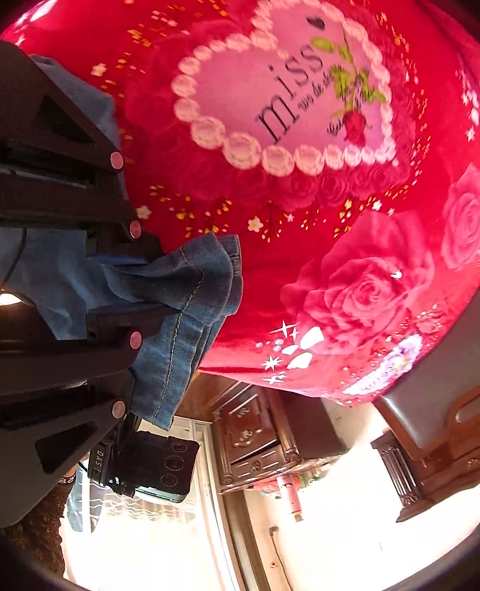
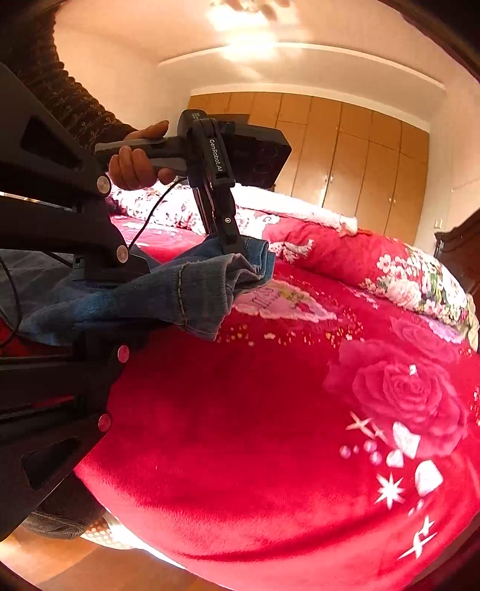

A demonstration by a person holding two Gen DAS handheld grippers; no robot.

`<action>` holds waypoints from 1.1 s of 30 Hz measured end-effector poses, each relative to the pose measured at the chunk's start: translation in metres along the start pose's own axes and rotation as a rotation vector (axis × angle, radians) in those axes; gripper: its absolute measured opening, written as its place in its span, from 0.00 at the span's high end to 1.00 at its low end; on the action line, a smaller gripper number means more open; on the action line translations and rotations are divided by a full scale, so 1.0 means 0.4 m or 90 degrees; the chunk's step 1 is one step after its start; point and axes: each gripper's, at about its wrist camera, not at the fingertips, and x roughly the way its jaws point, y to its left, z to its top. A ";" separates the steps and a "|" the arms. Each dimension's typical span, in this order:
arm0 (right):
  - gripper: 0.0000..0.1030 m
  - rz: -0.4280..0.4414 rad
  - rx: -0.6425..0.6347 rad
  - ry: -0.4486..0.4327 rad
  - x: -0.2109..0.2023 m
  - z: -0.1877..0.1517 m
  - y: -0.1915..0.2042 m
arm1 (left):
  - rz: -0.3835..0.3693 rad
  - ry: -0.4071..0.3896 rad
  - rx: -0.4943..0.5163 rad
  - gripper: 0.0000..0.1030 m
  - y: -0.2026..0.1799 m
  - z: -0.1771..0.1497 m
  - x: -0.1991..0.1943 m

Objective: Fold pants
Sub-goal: 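Grasp the jeans edge with the left gripper while the right gripper holds the hem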

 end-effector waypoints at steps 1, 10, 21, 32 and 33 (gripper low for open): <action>0.89 0.000 -0.015 0.005 0.001 -0.003 0.020 | 0.004 -0.010 -0.003 0.87 -0.008 -0.004 -0.010; 0.89 -0.001 -0.169 0.111 0.052 -0.094 0.204 | 0.039 -0.081 -0.084 0.87 0.061 -0.210 -0.142; 0.71 -0.118 -0.346 0.450 0.289 -0.402 0.298 | 0.061 -0.111 -0.339 0.78 0.245 -0.558 -0.155; 0.49 -0.089 -0.411 0.447 0.249 -0.328 0.404 | -0.057 -0.223 -0.478 0.50 0.234 -0.811 -0.125; 0.49 -0.103 -0.403 0.426 0.265 -0.299 0.411 | -0.064 -0.217 -0.477 0.50 0.217 -0.814 -0.097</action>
